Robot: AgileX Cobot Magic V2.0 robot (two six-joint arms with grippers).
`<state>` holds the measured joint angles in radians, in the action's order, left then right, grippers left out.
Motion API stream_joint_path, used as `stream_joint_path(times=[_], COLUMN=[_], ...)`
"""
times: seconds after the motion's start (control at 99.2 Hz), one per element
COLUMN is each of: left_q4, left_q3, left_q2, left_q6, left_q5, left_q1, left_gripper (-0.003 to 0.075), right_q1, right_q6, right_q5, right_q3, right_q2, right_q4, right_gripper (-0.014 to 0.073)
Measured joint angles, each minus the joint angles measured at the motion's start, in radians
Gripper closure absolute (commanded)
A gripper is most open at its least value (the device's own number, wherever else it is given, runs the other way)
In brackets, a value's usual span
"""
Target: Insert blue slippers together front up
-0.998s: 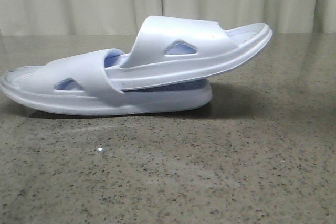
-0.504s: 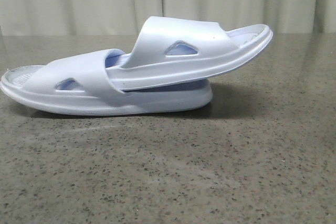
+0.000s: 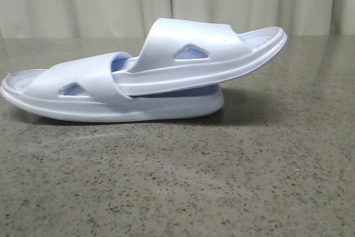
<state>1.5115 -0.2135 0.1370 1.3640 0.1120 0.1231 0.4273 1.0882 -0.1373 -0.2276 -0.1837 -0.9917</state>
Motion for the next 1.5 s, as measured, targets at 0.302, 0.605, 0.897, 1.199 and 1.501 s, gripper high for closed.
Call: stream_joint_path(times=[0.302, 0.605, 0.897, 1.199, 1.501], left_q4=[-0.007, -0.007, -0.007, -0.005, -0.005], left_q3=[0.048, 0.05, 0.05, 0.05, 0.05], left_q2=[-0.021, -0.021, -0.021, -0.021, -0.021], left_q6=[0.0, 0.0, 0.0, 0.0, 0.0], left_q5=[-0.004, -0.037, -0.045, -0.045, -0.045], left_q1=[0.0, 0.0, 0.0, 0.0, 0.0], left_gripper=[0.0267, 0.0573, 0.0704, 0.0704, 0.0704], right_q1=[0.0, 0.0, 0.0, 0.0, 0.0], right_q6=[0.002, 0.002, 0.002, 0.002, 0.002], right_q5=[-0.129, -0.143, -0.145, -0.145, -0.145], right_q3=[0.09, 0.09, 0.09, 0.09, 0.09], right_q2=[0.034, 0.034, 0.034, 0.034, 0.034], right_q4=[0.0, 0.0, -0.002, -0.002, -0.002], right_gripper=[0.0165, 0.0661, 0.0701, 0.0701, 0.0701])
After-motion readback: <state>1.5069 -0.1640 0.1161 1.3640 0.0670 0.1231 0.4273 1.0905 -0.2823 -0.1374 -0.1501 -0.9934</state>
